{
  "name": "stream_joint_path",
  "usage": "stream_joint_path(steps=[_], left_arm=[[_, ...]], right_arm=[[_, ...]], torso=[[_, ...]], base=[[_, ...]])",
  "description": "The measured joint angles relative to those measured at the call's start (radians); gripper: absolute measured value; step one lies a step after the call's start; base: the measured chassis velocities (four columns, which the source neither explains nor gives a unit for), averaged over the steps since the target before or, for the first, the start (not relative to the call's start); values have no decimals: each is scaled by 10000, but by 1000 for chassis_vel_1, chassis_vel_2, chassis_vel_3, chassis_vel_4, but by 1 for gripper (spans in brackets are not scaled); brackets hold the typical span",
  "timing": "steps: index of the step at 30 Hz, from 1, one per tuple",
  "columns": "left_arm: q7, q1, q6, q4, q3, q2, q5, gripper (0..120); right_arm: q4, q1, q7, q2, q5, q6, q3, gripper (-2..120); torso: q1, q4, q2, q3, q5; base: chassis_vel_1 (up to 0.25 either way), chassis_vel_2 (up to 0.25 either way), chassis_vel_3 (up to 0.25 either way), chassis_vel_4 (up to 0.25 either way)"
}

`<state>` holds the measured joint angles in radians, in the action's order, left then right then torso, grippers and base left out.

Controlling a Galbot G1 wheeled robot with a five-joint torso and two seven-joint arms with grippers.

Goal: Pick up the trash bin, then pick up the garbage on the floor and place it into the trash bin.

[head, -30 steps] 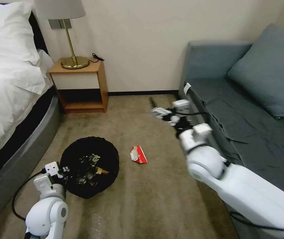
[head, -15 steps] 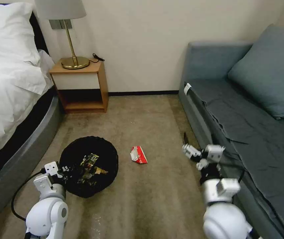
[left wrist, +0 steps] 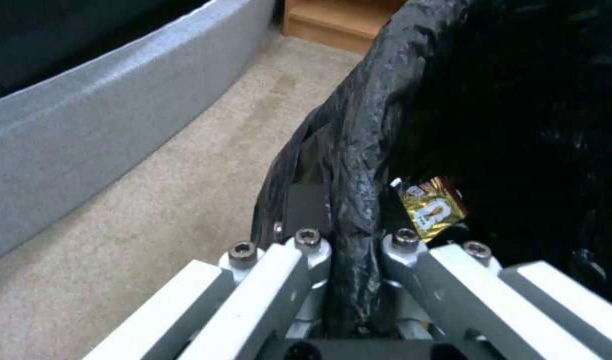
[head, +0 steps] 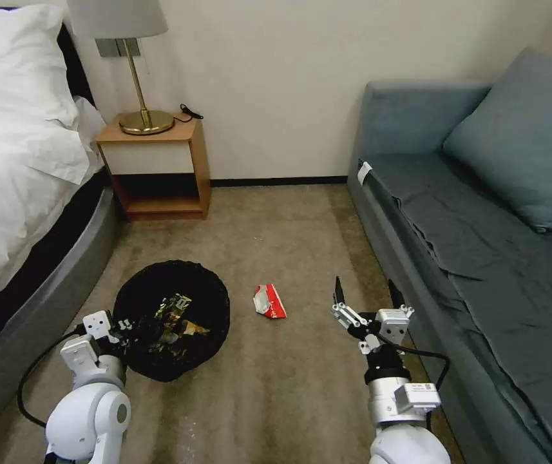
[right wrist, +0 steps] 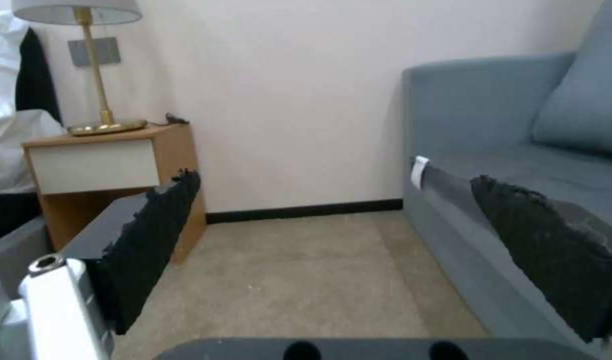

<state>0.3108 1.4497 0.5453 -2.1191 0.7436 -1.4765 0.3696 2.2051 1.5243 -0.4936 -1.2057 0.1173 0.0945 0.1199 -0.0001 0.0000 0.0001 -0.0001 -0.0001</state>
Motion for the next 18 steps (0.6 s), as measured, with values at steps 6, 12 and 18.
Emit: stream_joint_path(steps=[6, 12, 18], left_arm=[[8, 16, -16, -15, 134, 3, 30, 3], [9, -3, -52, 25, 153, -21, 35, 3], [16, -27, -90, 98, 153, -52, 29, 3]], right_arm=[[-133, -207, 22, 150, 41, -10, -146, 100], [-274, -373, 21, 292, 98, -29, -228, 100], [-436, -569, 12, 437, 207, -40, -312, 100]], torso=[[1, 0, 0, 2, 2], [2, -1, -1, 2, 0], [1, 0, -1, 2, 1]], base=[[-140, 131, 162, -151], [-179, 181, 204, -185], [-140, 144, 153, -157]])
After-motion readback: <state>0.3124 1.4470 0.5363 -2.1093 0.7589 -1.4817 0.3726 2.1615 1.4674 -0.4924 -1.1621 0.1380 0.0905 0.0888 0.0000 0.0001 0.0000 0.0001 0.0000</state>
